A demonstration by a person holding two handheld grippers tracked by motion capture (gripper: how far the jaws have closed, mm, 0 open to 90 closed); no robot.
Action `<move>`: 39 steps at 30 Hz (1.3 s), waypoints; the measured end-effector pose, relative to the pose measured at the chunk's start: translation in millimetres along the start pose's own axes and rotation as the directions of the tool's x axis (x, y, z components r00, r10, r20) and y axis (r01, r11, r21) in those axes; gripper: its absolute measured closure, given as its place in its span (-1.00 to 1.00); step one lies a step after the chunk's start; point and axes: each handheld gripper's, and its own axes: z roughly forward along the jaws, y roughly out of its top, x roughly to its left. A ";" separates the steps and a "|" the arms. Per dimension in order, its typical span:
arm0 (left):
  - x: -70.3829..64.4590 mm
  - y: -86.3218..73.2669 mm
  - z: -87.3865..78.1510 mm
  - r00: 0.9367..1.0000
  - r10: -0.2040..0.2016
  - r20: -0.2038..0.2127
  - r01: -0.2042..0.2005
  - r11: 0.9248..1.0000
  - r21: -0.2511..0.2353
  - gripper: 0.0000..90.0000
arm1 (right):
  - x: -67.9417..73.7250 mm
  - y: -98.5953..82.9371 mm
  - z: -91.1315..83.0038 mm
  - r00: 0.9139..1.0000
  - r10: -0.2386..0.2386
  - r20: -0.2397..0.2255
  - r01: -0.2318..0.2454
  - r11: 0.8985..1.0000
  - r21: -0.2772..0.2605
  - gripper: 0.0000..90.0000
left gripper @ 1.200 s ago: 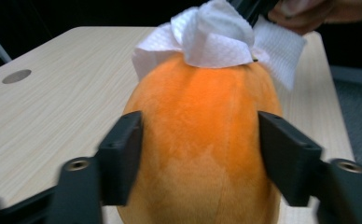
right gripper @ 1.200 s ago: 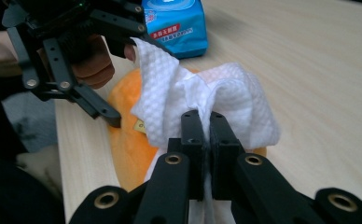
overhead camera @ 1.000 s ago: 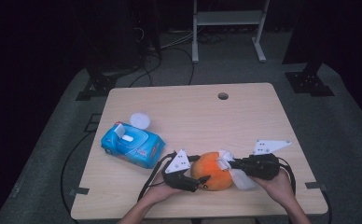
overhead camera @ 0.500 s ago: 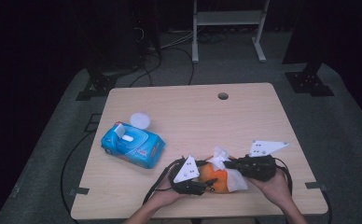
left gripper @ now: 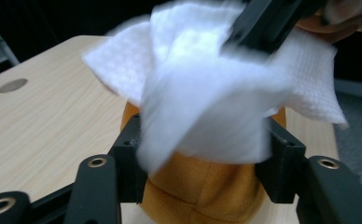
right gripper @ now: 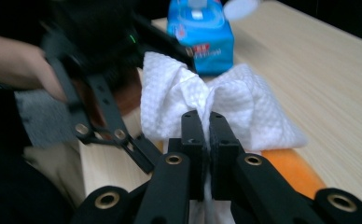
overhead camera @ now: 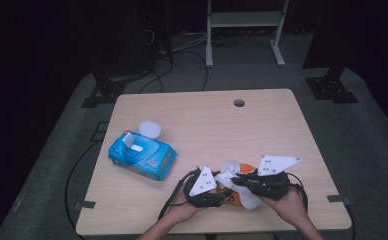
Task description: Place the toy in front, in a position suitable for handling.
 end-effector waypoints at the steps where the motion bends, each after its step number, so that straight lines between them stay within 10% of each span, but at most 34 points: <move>1: 1.7 -1.9 -0.9 1.000 -0.008 0.003 0.008 1.000 0.001 0.00 | -3.8 -2.4 -1.3 1.000 0.016 -0.002 -0.016 1.000 -0.004 0.92; 7: 14.1 -12.2 -4.8 0.998 -0.045 0.033 0.044 0.999 0.022 -0.05 | -30.8 -24.5 -21.8 0.992 0.098 0.083 -0.097 0.995 -0.014 0.92; 13: 16.6 -3.2 -0.4 0.984 -0.159 0.080 0.156 0.986 0.052 -0.64 | -21.2 -23.1 -11.7 0.997 0.074 0.034 -0.074 0.997 0.014 0.92; 20: 13.7 -3.2 -5.1 0.997 -0.073 0.020 0.073 0.997 0.025 0.01 | -7.6 -8.6 -1.2 0.999 -0.006 0.050 0.007 1.000 -0.002 0.92; 23: 6.4 6.2 -7.0 0.996 0.036 -0.082 -0.037 0.999 -0.016 0.09 | -5.3 -3.1 -4.5 0.996 -0.022 0.086 0.026 0.998 -0.048 0.92; 26: 8.9 1.2 -5.2 0.995 0.054 -0.088 -0.055 0.998 -0.014 0.05 | -7.7 -4.1 -5.4 0.995 -0.015 0.099 0.021 0.997 -0.069 0.92; 31: 24.5 -12.4 -8.9 0.998 -0.055 -0.013 0.055 0.998 -0.003 -0.22 | -25.6 -26.5 2.9 0.996 0.054 0.069 -0.053 0.998 -0.016 0.92; 35: 35.3 -11.4 -8.8 0.975 -0.224 0.006 0.224 0.974 0.044 -0.81 | -27.6 -28.9 -0.3 0.996 0.086 0.034 -0.086 0.996 -0.017 0.92; 39: 31.5 -13.4 -8.3 0.982 -0.188 0.022 0.186 0.980 0.069 -0.41 | -17.9 -24.7 2.8 0.998 0.061 0.019 -0.060 0.998 -0.016 0.91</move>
